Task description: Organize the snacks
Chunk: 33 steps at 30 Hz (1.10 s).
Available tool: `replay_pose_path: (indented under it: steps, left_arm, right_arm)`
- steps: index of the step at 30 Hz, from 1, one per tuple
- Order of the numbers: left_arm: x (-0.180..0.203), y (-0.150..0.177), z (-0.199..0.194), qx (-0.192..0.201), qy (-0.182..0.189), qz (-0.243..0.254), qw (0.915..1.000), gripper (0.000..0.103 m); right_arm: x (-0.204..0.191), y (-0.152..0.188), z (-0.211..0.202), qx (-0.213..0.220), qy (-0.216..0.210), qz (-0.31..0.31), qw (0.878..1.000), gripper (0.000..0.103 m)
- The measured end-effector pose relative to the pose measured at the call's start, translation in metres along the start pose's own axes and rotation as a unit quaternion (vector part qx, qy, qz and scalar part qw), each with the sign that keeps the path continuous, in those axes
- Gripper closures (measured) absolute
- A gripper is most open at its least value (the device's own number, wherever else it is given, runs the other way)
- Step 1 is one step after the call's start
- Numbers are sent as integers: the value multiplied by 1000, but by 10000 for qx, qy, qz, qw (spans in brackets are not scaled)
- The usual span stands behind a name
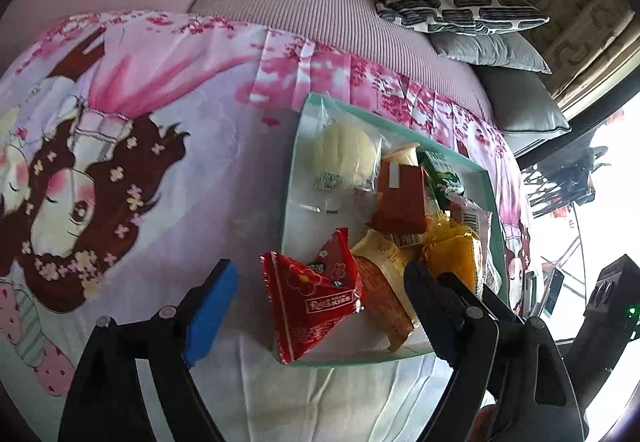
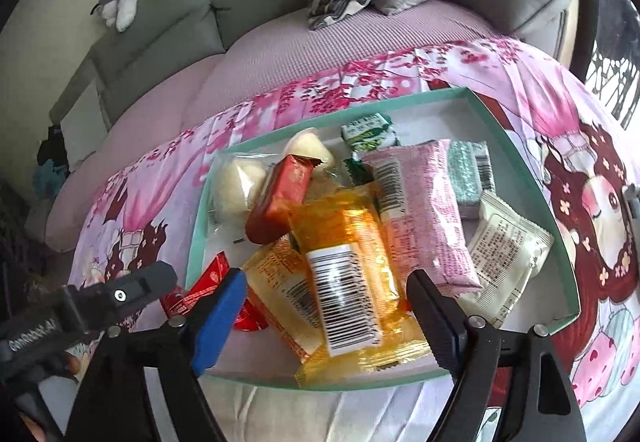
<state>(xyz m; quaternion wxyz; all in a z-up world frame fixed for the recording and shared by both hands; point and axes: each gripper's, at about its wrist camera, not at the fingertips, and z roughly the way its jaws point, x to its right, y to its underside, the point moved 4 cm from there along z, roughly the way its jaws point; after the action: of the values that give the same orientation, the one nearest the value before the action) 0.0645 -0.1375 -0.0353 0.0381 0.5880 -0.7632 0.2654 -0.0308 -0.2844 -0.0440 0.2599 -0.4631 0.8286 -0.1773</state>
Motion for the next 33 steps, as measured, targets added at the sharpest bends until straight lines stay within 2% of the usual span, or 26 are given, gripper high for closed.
replay_pose_path:
  steps: [1, 3, 5, 8, 11, 12, 14, 19, 28, 30, 33]
  left_arm:
    - [-2, -1, -2, 64, -66, -4, 10000, 16]
    - [-6, -4, -6, 170, -226, -21, 9996, 13]
    - [-12, -7, -9, 313, -499, -29, 9983, 13]
    - [-24, -10, -19, 654, -1149, 80, 9912, 10]
    - [-34, -10, -30, 1116, -2090, 359, 9709, 3]
    - [-37, -7, -33, 1236, -2449, 503, 9603, 3]
    - [-44, -1, -35, 1285, -2723, 634, 9515, 3]
    - [-60, 25, -40, 1132, -2785, 725, 9510, 3]
    - [-69, 72, -45, 802, -3152, 762, 9426, 3]
    - [-71, 75, -45, 742, -3148, 754, 9432, 3]
    - [-72, 74, -45, 701, -3007, 697, 9486, 3]
  right_arm:
    - [-2, 0, 0, 15, 14, -28, 10000, 6]
    - [-3, 0, 0, 41, 35, -42, 10000, 0]
    - [-3, 0, 0, 73, 36, -41, 10000, 0]
    - [-4, -1, -2, 148, 56, -30, 9999, 0]
    - [-5, -1, -6, 244, 59, -16, 9997, 0]
    - [-6, -1, -8, 265, 47, -18, 9996, 0]
    - [-11, 1, -13, 323, 41, -69, 9994, 0]
    - [-25, 15, -27, 418, -22, -251, 9988, 0]
    - [-34, 71, -35, 178, -7, -495, 9986, 0]
    - [-34, 78, -35, 109, 22, -527, 9986, 0]
    - [-34, 79, -33, 53, 48, -561, 9984, 0]
